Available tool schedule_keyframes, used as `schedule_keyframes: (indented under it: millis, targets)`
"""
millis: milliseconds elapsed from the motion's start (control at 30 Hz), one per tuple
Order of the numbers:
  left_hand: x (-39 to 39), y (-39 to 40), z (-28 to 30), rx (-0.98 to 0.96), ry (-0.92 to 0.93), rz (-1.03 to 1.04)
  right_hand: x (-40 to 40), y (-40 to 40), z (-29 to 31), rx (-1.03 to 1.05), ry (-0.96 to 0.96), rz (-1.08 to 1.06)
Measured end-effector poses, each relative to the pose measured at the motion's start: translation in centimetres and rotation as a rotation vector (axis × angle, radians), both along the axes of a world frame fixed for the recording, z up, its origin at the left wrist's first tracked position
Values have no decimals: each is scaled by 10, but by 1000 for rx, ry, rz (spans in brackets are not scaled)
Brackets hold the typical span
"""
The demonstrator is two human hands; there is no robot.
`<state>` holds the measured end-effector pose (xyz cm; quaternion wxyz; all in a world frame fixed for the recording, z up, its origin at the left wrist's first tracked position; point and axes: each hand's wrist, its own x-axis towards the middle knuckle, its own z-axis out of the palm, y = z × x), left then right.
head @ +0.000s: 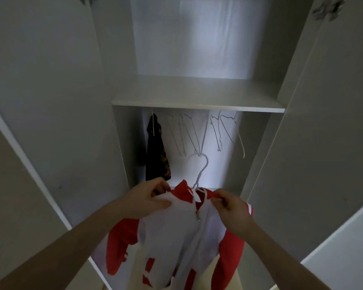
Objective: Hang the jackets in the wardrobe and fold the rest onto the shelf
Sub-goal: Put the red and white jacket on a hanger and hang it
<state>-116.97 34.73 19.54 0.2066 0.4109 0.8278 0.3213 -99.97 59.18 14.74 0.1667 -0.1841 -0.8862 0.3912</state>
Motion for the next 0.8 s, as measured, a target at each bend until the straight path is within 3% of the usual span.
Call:
schedule_keyframes:
  millis: [100,233,533,700,800]
  targets:
    - [-26,2,-8,-22,95,115,-35,37,-4,-101,20,-13]
    - [-31,18,-22,78,-30,207,-87,71,-11,-148,-24,127]
    - [-17,37,-53,114,-127,606,-206,105,-40,-5,-253,478]
    - [-35,56,-50,110,-147,722,-270,125,-46,-198,-141,232]
    - [-49,70,-51,115,-146,762,-308,137,-46,-189,-161,107]
